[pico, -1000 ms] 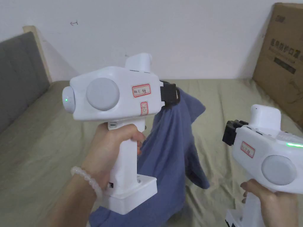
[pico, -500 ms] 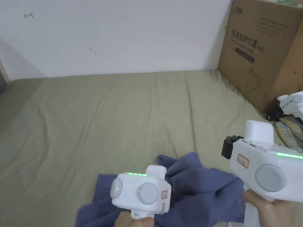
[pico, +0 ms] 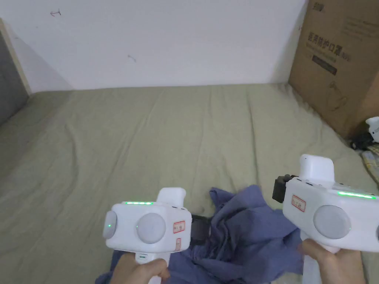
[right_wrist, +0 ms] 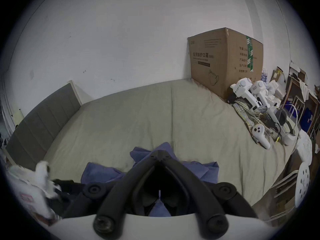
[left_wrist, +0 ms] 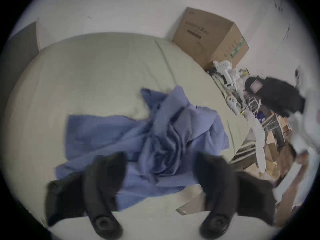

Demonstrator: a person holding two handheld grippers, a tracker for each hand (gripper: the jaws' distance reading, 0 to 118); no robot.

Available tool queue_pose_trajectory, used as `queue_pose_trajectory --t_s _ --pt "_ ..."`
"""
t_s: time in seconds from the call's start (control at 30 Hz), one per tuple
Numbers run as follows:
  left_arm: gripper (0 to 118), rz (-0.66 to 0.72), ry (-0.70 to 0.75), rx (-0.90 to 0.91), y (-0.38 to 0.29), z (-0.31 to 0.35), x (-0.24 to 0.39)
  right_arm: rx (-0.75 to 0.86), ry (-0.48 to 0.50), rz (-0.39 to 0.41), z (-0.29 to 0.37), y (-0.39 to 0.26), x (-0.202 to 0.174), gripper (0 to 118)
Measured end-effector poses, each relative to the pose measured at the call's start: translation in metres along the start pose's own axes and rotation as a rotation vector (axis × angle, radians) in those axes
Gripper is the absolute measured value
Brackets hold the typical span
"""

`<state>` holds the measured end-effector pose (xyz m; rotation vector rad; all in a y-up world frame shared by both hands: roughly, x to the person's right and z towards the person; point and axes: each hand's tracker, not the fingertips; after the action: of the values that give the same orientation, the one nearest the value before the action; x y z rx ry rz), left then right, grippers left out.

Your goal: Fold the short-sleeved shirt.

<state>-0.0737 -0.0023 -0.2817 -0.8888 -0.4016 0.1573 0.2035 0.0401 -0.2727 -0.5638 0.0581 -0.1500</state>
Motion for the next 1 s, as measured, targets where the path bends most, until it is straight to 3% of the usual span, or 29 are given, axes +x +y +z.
queue_pose_trajectory --t_s 0.03,0.07,0.17,0.3,0.33,0.43,0.67,0.77,0.8,0.9,0.93,1.0 --pt "26 0.000 0.033 0.006 -0.002 0.009 -0.010 -0.003 0.006 0.007 -0.001 -0.002 -0.005 1" --pt "2 -0.004 0.071 0.014 -0.006 0.017 -0.019 -0.007 0.011 0.015 -0.002 -0.004 -0.009 1" --pt "0 0.004 0.221 -0.004 -0.029 0.035 -0.053 -0.028 0.039 0.029 -0.006 -0.011 -0.022 1" --pt "0 0.195 0.253 -0.026 -0.068 0.047 -0.105 -0.058 0.055 0.049 -0.014 -0.020 -0.037 1" --pt "15 0.213 0.224 -0.022 -0.076 0.048 -0.115 -0.063 0.059 0.053 -0.016 -0.021 -0.040 1" --pt "80 0.208 0.250 -0.043 -0.093 0.048 -0.127 -0.077 0.064 0.061 -0.021 -0.022 -0.047 1" --pt "79 0.125 0.242 -0.195 -0.107 0.003 -0.115 -0.091 0.052 0.089 -0.030 -0.022 -0.049 1" --pt "72 0.027 0.347 -0.181 -0.113 -0.005 -0.100 -0.105 0.015 0.091 -0.036 -0.026 -0.040 1" --pt "67 0.033 0.346 -0.186 -0.110 -0.003 -0.098 -0.120 0.009 0.086 -0.040 -0.027 -0.035 1" --pt "16 0.096 0.348 -0.175 -0.098 0.005 -0.105 -0.149 0.006 0.064 -0.050 -0.027 -0.023 1" --pt "6 0.146 0.320 -0.161 -0.096 0.007 -0.110 -0.155 0.001 0.059 -0.055 -0.024 -0.019 1" --pt "6 0.146 0.297 -0.195 -0.093 0.009 -0.116 -0.180 -0.042 0.060 -0.069 -0.013 -0.014 1"
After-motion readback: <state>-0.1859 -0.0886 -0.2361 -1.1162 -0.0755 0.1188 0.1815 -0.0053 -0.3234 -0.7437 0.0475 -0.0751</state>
